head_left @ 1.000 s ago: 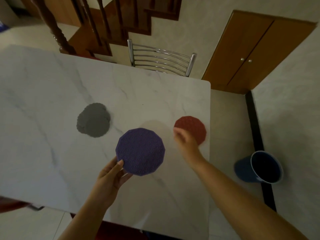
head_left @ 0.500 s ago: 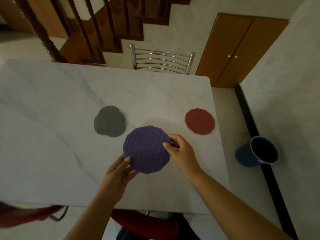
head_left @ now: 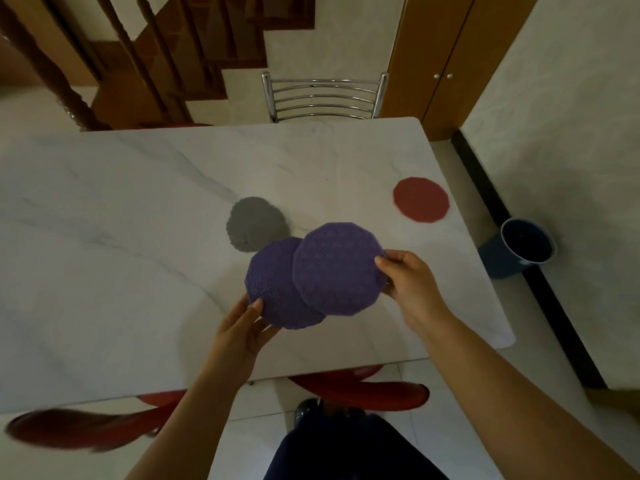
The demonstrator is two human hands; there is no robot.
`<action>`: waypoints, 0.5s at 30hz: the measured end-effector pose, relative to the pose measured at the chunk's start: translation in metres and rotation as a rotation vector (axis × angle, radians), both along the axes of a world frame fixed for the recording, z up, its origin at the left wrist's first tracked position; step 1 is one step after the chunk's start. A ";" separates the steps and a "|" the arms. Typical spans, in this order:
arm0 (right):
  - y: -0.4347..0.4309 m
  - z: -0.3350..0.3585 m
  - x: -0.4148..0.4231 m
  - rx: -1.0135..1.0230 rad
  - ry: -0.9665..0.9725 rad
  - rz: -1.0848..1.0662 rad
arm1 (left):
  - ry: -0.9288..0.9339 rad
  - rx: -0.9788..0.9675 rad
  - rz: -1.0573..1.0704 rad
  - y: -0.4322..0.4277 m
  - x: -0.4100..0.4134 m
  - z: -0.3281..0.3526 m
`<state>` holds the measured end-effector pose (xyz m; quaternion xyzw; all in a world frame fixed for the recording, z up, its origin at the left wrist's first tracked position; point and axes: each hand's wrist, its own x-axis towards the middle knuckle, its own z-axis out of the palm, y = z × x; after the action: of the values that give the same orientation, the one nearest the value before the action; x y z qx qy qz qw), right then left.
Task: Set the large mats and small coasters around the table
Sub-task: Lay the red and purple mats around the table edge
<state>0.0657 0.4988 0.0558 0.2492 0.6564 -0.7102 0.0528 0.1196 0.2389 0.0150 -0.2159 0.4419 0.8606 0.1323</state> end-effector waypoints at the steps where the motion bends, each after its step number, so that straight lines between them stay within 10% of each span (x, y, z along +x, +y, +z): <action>1: 0.008 0.000 0.003 -0.038 -0.011 -0.049 | -0.007 -0.002 0.020 -0.003 0.002 0.000; 15: 0.048 -0.093 0.045 0.124 -0.305 -0.185 | -0.046 0.009 0.165 -0.023 0.040 0.003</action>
<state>0.1106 0.5468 -0.0373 0.4160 0.6575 -0.6242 0.0706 0.1593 0.2155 0.0182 -0.2707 0.4158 0.8653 0.0720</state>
